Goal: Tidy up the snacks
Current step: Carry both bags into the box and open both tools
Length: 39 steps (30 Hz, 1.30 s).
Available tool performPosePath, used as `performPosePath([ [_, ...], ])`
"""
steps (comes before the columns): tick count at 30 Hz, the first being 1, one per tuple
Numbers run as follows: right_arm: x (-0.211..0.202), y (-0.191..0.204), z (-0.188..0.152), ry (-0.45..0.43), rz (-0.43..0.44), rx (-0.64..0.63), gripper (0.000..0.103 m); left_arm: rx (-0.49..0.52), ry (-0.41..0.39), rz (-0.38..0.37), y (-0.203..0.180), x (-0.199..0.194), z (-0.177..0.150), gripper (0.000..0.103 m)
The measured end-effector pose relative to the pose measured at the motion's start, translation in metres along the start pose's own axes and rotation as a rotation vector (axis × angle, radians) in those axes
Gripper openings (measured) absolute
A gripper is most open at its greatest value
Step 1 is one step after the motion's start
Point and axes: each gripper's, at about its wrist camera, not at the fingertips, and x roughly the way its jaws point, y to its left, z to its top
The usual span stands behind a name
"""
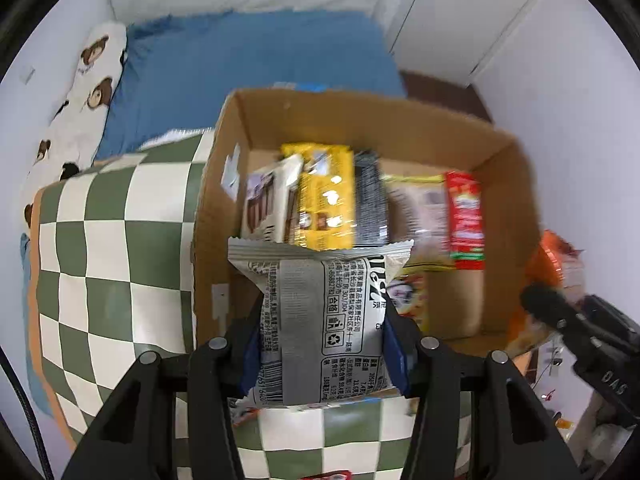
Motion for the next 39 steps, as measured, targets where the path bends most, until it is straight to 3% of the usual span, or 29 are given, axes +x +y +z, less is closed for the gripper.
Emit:
performPosePath([
  [4,0.039,-0.007,0.006,0.059,-0.032,0.010,0.048,0.001,0.085,0.031,0.008,0.037,0.007,0.048],
  [14,0.099,-0.025,0.007,0.166,-0.108,0.017,0.048,-0.045,0.200,0.078,0.021,0.083,0.002,0.050],
  [16,0.110,-0.028,0.005,0.216,-0.108,0.019,0.049,-0.053,0.210,0.072,0.022,0.089,0.002,0.059],
  [17,0.115,-0.029,0.004,0.246,-0.113,0.022,0.054,-0.053,0.204,0.066,0.021,0.089,0.003,0.069],
  [18,0.121,-0.029,0.002,0.272,-0.122,0.015,0.070,-0.052,0.195,0.065,0.020,0.089,0.004,0.079],
  [19,0.124,-0.029,0.001,0.282,-0.136,0.007,0.078,-0.046,0.185,0.061,0.017,0.088,0.005,0.083],
  [20,0.126,-0.029,0.000,0.286,-0.128,0.004,0.081,-0.045,0.180,0.056,0.016,0.088,0.005,0.088],
  [24,0.130,-0.025,-0.002,0.294,-0.135,0.004,0.088,-0.052,0.172,0.047,0.014,0.088,0.006,0.088],
  [33,0.124,-0.021,-0.004,0.254,-0.142,0.022,0.089,-0.033,0.126,0.067,0.000,0.077,-0.004,0.088],
  [39,0.106,-0.019,-0.006,0.176,-0.171,0.016,0.089,-0.011,0.039,0.073,-0.015,0.056,-0.020,0.088],
])
